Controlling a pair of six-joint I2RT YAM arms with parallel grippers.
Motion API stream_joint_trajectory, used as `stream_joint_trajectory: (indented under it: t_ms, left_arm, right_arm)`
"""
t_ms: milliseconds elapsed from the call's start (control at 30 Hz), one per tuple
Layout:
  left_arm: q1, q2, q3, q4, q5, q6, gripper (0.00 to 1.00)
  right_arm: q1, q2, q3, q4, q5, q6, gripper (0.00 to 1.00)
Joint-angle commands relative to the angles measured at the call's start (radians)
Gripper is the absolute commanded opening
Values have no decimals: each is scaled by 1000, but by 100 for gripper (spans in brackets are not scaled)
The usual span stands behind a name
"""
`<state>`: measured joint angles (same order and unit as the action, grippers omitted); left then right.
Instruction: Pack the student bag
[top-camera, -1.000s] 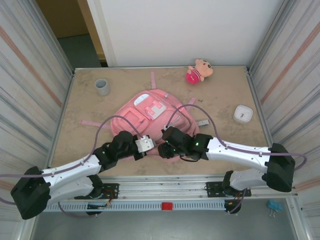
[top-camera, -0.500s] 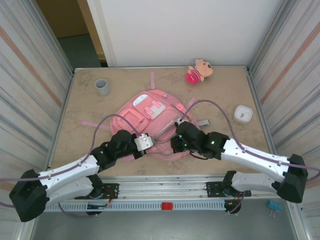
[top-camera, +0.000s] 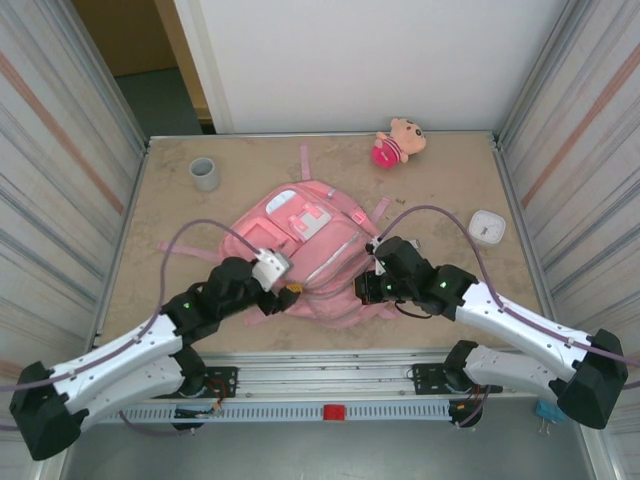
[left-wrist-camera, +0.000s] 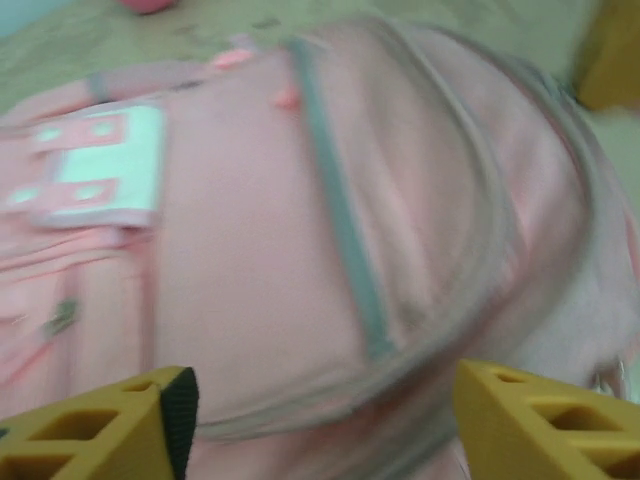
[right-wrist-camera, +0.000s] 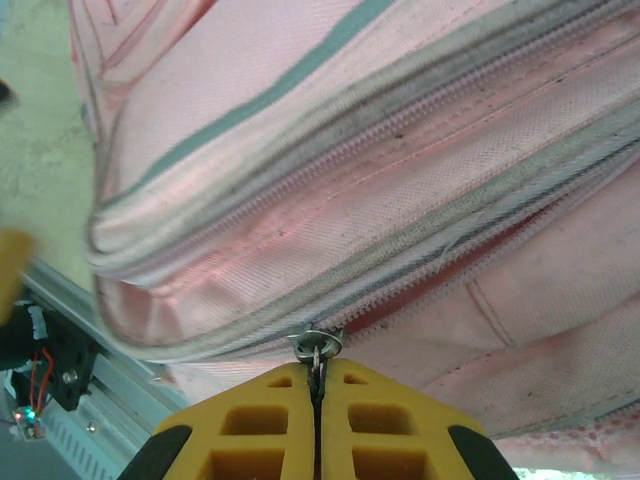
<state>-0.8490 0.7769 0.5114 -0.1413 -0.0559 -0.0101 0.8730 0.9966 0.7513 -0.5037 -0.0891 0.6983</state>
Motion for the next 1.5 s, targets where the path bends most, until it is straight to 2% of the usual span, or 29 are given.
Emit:
stream_joint_trajectory:
  t_ms: [0,67,133,333,667,900,1033,1167,1267,1333,1467]
  left_arm:
    - [16,-79,71,-192,-272,-403,75]
    - [35,-113,69,-298,-315,-572,77]
    - [62,-139,43,-330,-285,-674,77]
    - [168,-130,-57,-235,-158,-833,74]
    - [420,117,-91,27,130,-856,75]
    - [475,339,10,202,145,-766,75]
    - [532,490,91,278,206,-754,75]
    - [581,584,180,279,275,-747,76]
    - [588,561,216,197,313,-757,79]
    - [588,489,198,131,339,-815,80]
    - [570,259,111,-62,354,-977,77]
  right_arm:
    - [17,20,0,23,-13,-20,1]
    - [30,34,1,23,-6,-23,0]
    - [43,48,3,25,-2,-23,0]
    - [98,84,17,44,13,-13,0]
    - [260,170,61,130,72,40,0]
    - [338,337,153,230,60,35,0]
    - [356,440,240,261,32,9,0]
    - [357,501,305,261,21,-11,0]
    - [347,514,321,257,20,-16,0]
    - [335,510,315,257,18,-16,0]
    - [317,496,302,257,6,-23,0]
